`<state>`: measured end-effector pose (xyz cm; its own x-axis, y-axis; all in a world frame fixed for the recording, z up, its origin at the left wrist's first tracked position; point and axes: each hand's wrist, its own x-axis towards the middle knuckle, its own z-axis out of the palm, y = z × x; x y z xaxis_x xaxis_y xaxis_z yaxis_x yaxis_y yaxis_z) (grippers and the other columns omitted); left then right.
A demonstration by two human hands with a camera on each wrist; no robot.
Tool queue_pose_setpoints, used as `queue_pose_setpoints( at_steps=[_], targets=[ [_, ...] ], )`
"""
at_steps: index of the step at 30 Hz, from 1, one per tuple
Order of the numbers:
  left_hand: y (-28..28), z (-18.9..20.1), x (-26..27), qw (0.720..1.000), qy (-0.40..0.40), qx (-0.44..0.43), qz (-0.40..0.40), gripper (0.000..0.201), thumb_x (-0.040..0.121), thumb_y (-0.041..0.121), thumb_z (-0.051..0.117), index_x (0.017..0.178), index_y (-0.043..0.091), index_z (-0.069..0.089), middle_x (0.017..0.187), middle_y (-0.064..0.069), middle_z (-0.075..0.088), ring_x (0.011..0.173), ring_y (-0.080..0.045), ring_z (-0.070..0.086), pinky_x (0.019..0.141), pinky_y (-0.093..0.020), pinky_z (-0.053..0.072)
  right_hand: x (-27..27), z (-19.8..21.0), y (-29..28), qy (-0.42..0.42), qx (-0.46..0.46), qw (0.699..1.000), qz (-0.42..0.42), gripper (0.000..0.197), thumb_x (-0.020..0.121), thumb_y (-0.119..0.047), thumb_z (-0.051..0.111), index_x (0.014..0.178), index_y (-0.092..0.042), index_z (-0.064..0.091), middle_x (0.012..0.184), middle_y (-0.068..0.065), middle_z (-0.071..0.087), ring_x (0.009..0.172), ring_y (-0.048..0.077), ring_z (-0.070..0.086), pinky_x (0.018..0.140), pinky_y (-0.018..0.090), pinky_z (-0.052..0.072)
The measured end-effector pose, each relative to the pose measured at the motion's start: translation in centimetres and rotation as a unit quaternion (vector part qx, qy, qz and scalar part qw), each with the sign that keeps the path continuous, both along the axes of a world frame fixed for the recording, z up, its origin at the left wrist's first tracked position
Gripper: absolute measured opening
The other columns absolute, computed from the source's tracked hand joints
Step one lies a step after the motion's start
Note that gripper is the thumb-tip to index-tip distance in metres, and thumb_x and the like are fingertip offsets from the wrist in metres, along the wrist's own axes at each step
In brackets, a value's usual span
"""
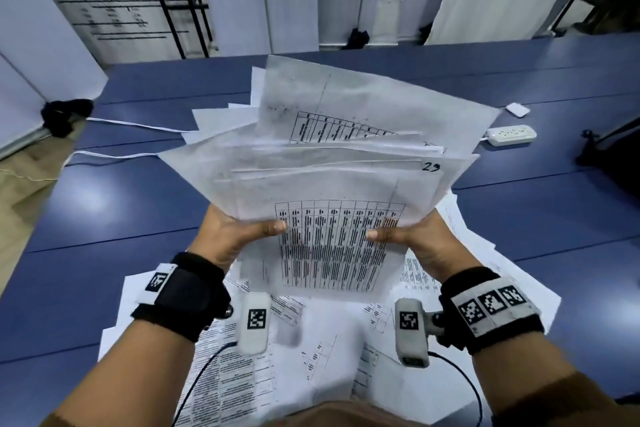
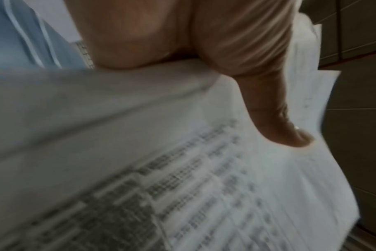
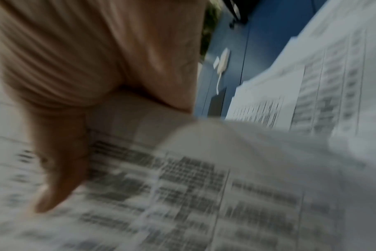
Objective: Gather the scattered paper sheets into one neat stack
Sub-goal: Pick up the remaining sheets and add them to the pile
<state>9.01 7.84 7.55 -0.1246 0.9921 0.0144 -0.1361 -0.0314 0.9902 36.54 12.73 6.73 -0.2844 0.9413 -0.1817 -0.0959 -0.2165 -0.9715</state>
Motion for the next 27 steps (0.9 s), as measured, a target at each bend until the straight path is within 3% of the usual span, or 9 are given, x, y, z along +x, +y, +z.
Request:
queue_pose_setpoints(
  at_steps=[3,6,9,13,16,20,22,25,27],
  targets=[
    [0.3,0.4,0.6,1.000,0.013,0.014,-0.001,0.092,0.032,0.035,0.097,0.110,0.000,0.063,0.102,-0.007,0.074,0.103,-0.020,0.069,0.090,-0.035,0.054,-1.1,1.2,-0.3,0.036,0.026,0.999,-0.017,0.061,0.063,0.018,0.076,0.115,-0.008,0.059,0.102,0.006,0.075,0.100,0.023,0.071,0.078,0.033,0.058],
    [0.8,1.5,-0.2,0.999,0.000,0.037,0.028,0.087,0.033,0.036,0.097,0.104,-0.003,0.063,0.096,-0.006,0.075,0.099,-0.021,0.070,0.083,-0.030,0.056,-1.1,2.5,0.1,0.063,0.066,0.994,-0.053,0.048,0.059,0.015,0.078,0.099,-0.006,0.065,0.092,0.007,0.076,0.091,0.024,0.073,0.080,0.037,0.059],
    [0.8,1.1,-0.7,0.999,-0.014,0.038,0.023,0.078,0.037,0.031,0.096,0.105,0.008,0.064,0.098,-0.004,0.075,0.100,-0.020,0.069,0.080,-0.029,0.055,-0.4,2.1,0.2,0.020,0.084,0.995,-0.051,0.034,0.054,0.009,0.081,0.085,-0.003,0.072,0.086,0.007,0.077,0.082,0.019,0.074,0.075,0.029,0.058],
    [0.3,0.6,1.2,1.000,-0.007,0.019,0.006,0.079,0.030,0.034,0.096,0.100,0.013,0.067,0.096,-0.001,0.076,0.092,-0.015,0.071,0.074,-0.025,0.056,-1.3,0.3,-0.4,-0.001,0.069,0.993,-0.096,0.043,0.060,0.014,0.081,0.100,0.006,0.069,0.095,0.010,0.075,0.087,0.021,0.071,0.085,0.040,0.058],
    [0.5,2.5,2.6,0.997,0.009,0.056,0.050,0.056,0.053,0.012,0.089,0.105,0.012,0.066,0.099,0.003,0.075,0.095,-0.013,0.070,0.077,-0.020,0.054,-2.7,2.3,-0.6,0.016,0.111,0.982,-0.154,0.035,0.068,0.011,0.079,0.094,-0.009,0.070,0.087,-0.002,0.076,0.084,0.014,0.071,0.077,0.026,0.057],
    [0.9,4.6,3.1,0.984,0.036,0.140,0.101,0.034,0.075,-0.006,0.072,0.103,0.013,0.065,0.092,0.015,0.074,0.091,-0.004,0.069,0.078,-0.015,0.052,-3.5,5.4,-1.4,0.026,0.184,0.969,-0.162,0.018,0.078,0.003,0.075,0.093,-0.006,0.072,0.083,-0.008,0.076,0.081,0.008,0.070,0.075,0.017,0.054],
    [0.8,4.8,3.3,0.982,0.048,0.151,0.106,0.032,0.076,-0.008,0.071,0.099,0.013,0.067,0.091,0.014,0.075,0.089,-0.004,0.069,0.078,-0.017,0.052,-3.8,5.4,-1.8,0.018,0.189,0.969,-0.156,0.019,0.081,0.000,0.073,0.099,-0.005,0.071,0.088,-0.008,0.076,0.085,0.006,0.071,0.076,0.015,0.053],
    [0.3,4.1,2.9,0.987,0.031,0.119,0.104,0.035,0.068,-0.003,0.077,0.100,0.006,0.068,0.095,0.004,0.076,0.092,-0.013,0.071,0.080,-0.024,0.055,-3.4,4.6,-2.0,0.009,0.157,0.977,-0.141,0.029,0.076,0.002,0.077,0.100,-0.012,0.070,0.092,-0.009,0.076,0.090,0.008,0.072,0.077,0.015,0.054],
    [0.2,3.5,2.1,0.990,0.015,0.089,0.111,0.035,0.060,0.004,0.079,0.093,0.003,0.069,0.085,0.004,0.076,0.085,-0.011,0.072,0.075,-0.020,0.055,-2.5,3.9,-1.6,-0.019,0.133,0.985,-0.112,0.030,0.071,0.003,0.080,0.097,-0.007,0.071,0.091,-0.003,0.077,0.084,0.010,0.074,0.073,0.018,0.055]
  ],
)
